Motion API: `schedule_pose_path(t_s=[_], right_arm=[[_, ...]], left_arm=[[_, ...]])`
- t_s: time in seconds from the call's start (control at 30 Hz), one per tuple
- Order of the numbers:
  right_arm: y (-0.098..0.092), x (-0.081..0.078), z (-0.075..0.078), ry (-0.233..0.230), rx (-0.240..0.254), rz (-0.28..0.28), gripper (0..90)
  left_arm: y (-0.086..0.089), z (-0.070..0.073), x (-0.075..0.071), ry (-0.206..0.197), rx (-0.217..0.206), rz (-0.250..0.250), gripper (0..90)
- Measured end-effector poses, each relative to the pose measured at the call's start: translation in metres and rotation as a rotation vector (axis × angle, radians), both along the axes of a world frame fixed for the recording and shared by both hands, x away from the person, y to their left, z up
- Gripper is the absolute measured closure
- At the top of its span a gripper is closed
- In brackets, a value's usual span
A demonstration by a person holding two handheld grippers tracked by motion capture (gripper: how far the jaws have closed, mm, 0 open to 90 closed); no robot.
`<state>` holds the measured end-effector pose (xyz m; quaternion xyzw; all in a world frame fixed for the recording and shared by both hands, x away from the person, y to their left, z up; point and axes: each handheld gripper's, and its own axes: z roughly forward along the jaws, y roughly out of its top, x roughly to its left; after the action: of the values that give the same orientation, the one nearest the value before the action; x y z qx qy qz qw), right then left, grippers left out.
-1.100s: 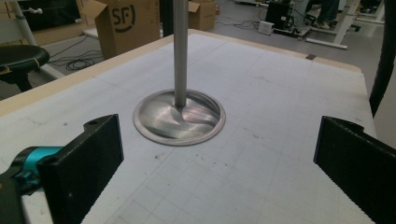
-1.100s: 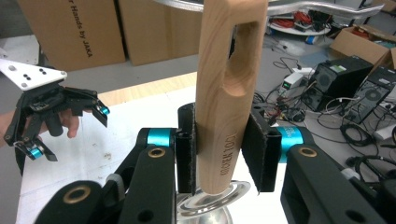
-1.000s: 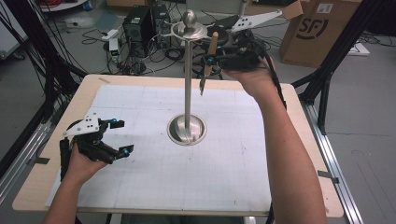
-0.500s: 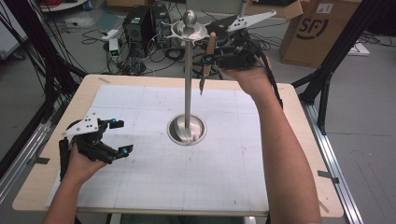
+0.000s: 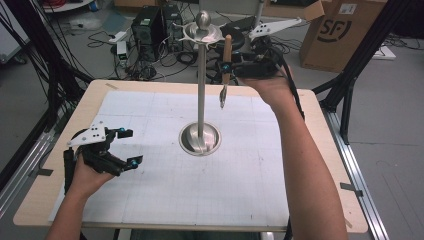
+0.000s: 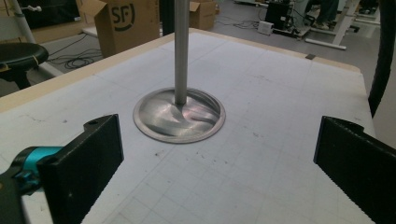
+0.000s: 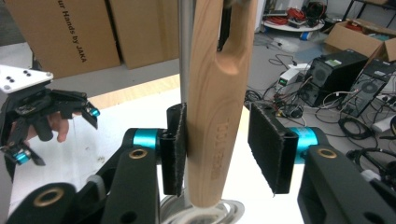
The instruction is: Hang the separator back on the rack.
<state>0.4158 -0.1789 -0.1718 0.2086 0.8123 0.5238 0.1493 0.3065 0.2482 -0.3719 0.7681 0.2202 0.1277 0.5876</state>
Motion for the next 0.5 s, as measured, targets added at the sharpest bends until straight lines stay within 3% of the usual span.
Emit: schedule_pose_path(t_s=[0.5], right_arm=[[-0.024,-0.023,0.002,-0.043,0.038,0.005,46.8]], left_arm=[[0.001,-0.003,0.001,0.007,0.003,0.007,2.1]])
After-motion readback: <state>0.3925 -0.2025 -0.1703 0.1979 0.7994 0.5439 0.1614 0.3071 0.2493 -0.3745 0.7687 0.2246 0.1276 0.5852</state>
